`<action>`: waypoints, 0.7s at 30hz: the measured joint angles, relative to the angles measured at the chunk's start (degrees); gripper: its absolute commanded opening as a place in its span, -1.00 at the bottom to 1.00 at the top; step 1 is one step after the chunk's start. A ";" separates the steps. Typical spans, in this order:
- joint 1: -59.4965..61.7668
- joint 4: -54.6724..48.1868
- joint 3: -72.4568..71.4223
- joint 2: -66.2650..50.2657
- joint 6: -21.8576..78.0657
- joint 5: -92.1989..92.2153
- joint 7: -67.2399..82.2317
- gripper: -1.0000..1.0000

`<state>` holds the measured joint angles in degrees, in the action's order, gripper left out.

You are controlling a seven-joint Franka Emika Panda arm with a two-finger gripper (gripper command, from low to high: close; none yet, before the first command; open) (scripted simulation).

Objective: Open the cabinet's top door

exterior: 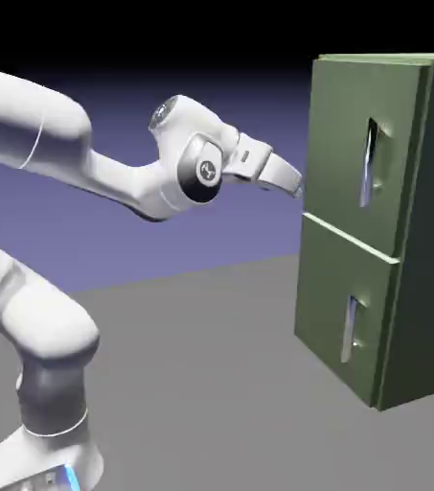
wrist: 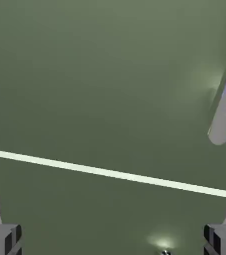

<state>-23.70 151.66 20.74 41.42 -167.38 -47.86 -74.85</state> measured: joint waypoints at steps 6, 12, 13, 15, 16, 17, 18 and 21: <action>-7.19 -2.92 6.48 2.74 2.07 -14.95 -10.12 0.00; -14.38 -5.83 12.96 5.47 4.14 -29.90 -20.24 0.00; -15.58 -6.32 14.04 5.93 4.48 -32.39 -21.93 0.00; -17.97 -7.29 16.20 6.84 5.17 -37.38 -25.30 0.00; -19.17 -7.78 17.28 7.30 5.52 -39.87 -26.99 0.00; -20.37 -8.27 18.36 7.76 5.86 -42.36 -28.67 0.00; -21.57 -8.75 19.44 8.21 6.21 -44.85 -30.36 0.00; -25.16 -10.21 22.68 9.58 7.24 -52.33 -35.42 0.00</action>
<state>-48.86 141.45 43.43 51.00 -160.14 -100.19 -110.27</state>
